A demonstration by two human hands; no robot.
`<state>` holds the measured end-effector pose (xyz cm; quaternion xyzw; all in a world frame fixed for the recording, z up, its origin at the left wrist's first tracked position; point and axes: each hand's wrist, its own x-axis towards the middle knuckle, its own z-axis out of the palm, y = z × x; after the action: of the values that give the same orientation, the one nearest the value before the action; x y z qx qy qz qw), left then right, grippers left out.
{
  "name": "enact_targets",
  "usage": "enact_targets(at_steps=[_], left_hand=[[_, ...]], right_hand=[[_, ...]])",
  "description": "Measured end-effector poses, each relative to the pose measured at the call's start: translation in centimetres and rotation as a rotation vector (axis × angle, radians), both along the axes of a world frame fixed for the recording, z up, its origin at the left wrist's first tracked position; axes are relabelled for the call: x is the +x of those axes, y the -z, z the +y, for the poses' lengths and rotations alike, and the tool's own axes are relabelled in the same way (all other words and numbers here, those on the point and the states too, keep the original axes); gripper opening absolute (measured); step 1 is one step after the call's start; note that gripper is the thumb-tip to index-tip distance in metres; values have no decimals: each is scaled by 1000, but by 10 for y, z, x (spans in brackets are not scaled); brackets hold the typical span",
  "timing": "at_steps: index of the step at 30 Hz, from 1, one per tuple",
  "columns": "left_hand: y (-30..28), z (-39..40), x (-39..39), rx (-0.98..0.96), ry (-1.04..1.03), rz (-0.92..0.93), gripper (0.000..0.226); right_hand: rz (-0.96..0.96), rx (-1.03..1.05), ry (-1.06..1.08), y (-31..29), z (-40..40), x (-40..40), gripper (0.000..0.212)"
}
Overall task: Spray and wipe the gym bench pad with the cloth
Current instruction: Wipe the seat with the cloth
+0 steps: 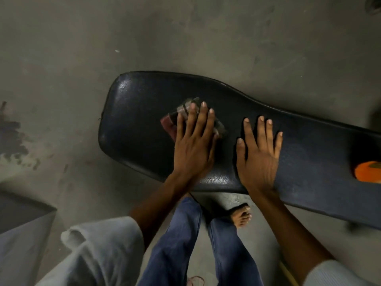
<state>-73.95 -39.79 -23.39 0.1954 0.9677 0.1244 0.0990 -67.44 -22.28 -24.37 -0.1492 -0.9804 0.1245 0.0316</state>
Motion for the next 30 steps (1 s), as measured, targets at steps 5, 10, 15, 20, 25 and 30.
enact_targets(at_steps=[5,10,15,20,25,30], left_hand=[[-9,-10,88,-45,240,-45,66],[-9,13,36,-6,203,-20,64],[0,80,7,-14,158,-5,66],[-1,63,100,-22,392,-43,69],[2,101,46,-10,369,-11,67],[7,155,29,8,310,17,64]], right_hand=[[36,-122,-4,-5,11,7,53],[76,-140,40,-8,28,35,52],[96,-136,107,-7,46,48,52],[83,-125,134,-6,65,57,53],[112,-158,162,0,77,63,52],[82,-186,200,2,87,73,55]])
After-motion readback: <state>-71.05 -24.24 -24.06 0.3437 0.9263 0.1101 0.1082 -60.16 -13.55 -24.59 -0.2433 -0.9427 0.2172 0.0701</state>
